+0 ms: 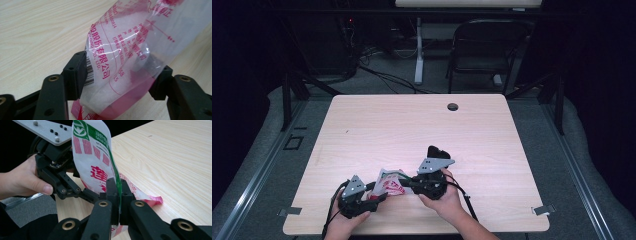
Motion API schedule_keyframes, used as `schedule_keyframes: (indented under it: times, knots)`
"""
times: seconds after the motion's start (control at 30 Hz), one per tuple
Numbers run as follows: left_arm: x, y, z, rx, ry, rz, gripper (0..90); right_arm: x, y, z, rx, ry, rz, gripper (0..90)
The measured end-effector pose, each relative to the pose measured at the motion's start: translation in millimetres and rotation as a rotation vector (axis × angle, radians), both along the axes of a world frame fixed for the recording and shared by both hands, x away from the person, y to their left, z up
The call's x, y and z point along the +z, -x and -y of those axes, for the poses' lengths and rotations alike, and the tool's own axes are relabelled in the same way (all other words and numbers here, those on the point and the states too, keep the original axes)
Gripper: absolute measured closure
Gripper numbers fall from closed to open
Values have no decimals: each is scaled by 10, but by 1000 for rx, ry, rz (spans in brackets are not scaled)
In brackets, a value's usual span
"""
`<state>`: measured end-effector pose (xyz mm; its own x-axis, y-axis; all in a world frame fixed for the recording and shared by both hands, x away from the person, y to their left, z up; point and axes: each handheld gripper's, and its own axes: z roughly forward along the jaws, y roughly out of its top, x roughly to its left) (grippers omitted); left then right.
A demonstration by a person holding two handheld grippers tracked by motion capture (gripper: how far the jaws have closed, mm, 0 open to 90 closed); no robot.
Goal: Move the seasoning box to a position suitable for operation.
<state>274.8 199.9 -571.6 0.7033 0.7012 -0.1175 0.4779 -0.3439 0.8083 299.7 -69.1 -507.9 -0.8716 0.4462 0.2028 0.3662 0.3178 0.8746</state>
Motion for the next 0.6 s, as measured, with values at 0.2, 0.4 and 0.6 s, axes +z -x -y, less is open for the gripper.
schedule_keyframes:
  times: [0.2, 0.4, 0.6]
  knots:
    - [-33, 12, 20, -22, 0, -4, 391, 22, -10, 6, 8, -18, 6, 900]
    - [12, 73, 45, -58, 17, -30, 459, 61, -29, 36, 3, -55, -8, 900]
    - [63, 113, 55, -71, 35, -29, 503, 94, -10, 23, 4, -71, -1, 900]
